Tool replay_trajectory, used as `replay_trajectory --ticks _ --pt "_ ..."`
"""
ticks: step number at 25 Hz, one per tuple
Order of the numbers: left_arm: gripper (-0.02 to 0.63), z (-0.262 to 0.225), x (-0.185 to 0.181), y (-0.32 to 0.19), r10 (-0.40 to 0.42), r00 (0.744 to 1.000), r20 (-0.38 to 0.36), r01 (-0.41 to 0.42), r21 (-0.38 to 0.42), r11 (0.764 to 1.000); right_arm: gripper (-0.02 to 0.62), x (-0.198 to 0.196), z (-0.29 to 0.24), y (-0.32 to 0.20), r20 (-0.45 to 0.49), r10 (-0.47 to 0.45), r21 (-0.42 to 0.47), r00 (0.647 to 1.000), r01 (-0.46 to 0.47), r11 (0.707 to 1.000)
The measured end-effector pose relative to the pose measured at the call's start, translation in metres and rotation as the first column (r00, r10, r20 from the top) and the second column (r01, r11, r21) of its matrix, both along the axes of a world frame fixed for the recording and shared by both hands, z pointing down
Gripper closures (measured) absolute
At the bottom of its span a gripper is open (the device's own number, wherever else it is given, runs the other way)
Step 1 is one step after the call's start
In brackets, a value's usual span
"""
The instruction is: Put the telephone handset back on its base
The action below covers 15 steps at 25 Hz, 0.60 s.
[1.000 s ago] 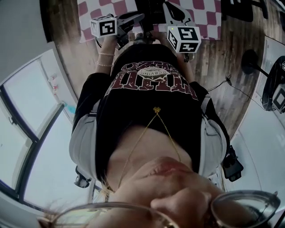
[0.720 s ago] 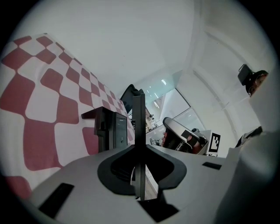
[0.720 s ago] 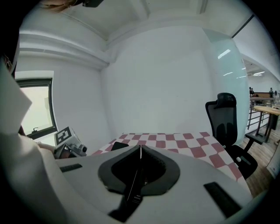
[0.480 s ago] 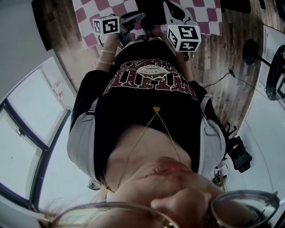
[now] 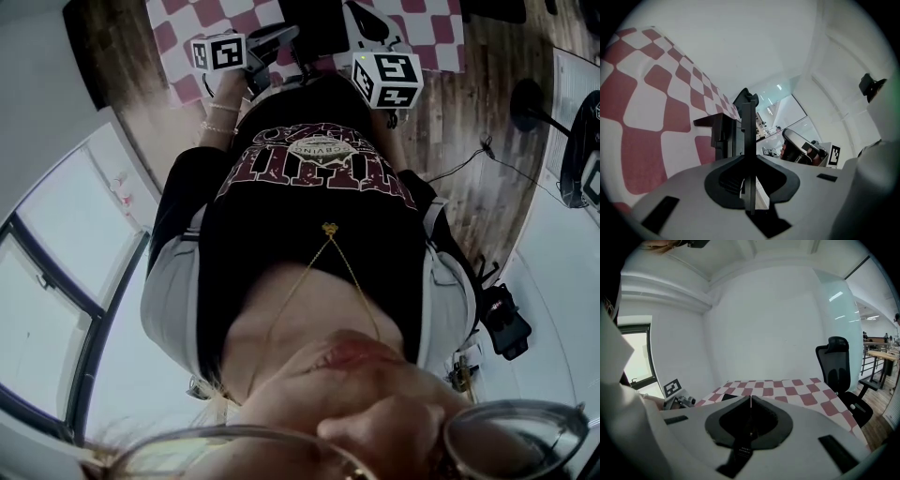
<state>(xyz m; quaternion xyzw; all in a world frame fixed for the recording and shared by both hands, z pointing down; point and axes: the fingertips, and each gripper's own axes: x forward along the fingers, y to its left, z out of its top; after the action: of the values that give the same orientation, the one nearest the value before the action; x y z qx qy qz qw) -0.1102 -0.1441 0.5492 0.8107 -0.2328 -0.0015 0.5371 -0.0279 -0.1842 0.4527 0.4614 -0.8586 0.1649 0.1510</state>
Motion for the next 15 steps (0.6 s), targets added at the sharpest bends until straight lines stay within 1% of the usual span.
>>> replay_trajectory --ticks 6,15 --pt "0.531 0.013 0.009 -0.008 -0.016 1.000 0.014 0.017 -0.038 0.999 0.572 0.008 0.011 -0.023 0.002 -0.052 -0.023 0.999 0.052 0.998" --pt "0.531 0.025 0.003 0.000 -0.002 0.999 0.039 0.004 -0.056 0.998 0.572 -0.001 0.014 -0.018 0.012 -0.066 -0.039 0.998 0.067 0.997"
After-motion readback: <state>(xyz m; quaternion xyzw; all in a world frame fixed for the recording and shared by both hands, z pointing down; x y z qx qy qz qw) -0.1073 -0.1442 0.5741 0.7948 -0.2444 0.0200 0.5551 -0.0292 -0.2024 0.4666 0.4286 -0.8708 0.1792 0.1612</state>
